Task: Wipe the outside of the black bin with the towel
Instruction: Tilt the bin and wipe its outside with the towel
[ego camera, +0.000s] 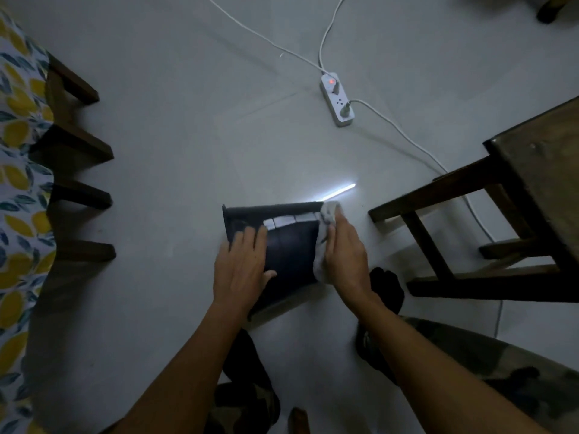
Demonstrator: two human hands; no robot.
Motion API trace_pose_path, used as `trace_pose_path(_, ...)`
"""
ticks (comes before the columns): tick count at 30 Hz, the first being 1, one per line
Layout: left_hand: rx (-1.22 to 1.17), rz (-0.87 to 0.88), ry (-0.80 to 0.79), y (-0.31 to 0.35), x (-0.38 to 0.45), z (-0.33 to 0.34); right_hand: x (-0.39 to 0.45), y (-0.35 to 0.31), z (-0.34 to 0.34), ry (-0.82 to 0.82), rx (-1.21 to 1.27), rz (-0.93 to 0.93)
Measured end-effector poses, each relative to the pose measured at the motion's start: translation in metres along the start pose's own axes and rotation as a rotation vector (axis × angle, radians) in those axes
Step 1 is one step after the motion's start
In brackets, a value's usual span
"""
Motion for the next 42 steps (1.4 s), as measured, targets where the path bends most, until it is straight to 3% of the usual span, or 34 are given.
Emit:
trace_pose_path(4, -0.036, -0.097, -0.194, -0.006, 0.016, 0.011, -0.028, -0.011, 0.039, -0.190, -0.418, -0.332)
trace_pose_path(7, -0.017, -0.054, -0.315, -0.009, 0.025, 0.033, -0.034, 0.004, 0.088, -0.301, -0.672, -0.526)
trace_pose_path(15, -0.128, -0.001, -0.340, -0.018, 0.028, 0.053, 0.021, -0.014, 0.119, -0.164, -0.660, -0.327)
trace_pose_path(25, -0.164, -0.002, -0.392, -0.026, 0.042, 0.050, 0.109, 0.018, 0.058, -0.119, -0.595, -0.064)
trace_pose_path(30, -0.168, -0.015, -0.400, -0.029, 0.047, 0.052, 0.032, 0.043, 0.058, -0.008, -0.574, -0.102)
trace_pose_path(34, -0.144, -0.015, -0.379, -0.023, 0.034, 0.061, -0.021, 0.040, 0.098, -0.183, -0.718, -0.337)
trace_pose_path(37, -0.152, -0.012, -0.369, -0.019, 0.028, 0.061, -0.006, 0.013, 0.106, -0.243, -0.788, -0.509)
trace_pose_path(42, -0.200, -0.034, -0.360, -0.012, 0.014, 0.061, 0.089, -0.031, 0.099, -0.179, -0.669, -0.265)
Point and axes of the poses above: each hand's wrist, its own x-axis towards the middle knuckle, its own z-axis out of the palm, y = z × x, the point moved 4 cm from there along x, towards the middle knuckle, and after that the axes turned 15 degrees about -y, right-handed, at the moved point
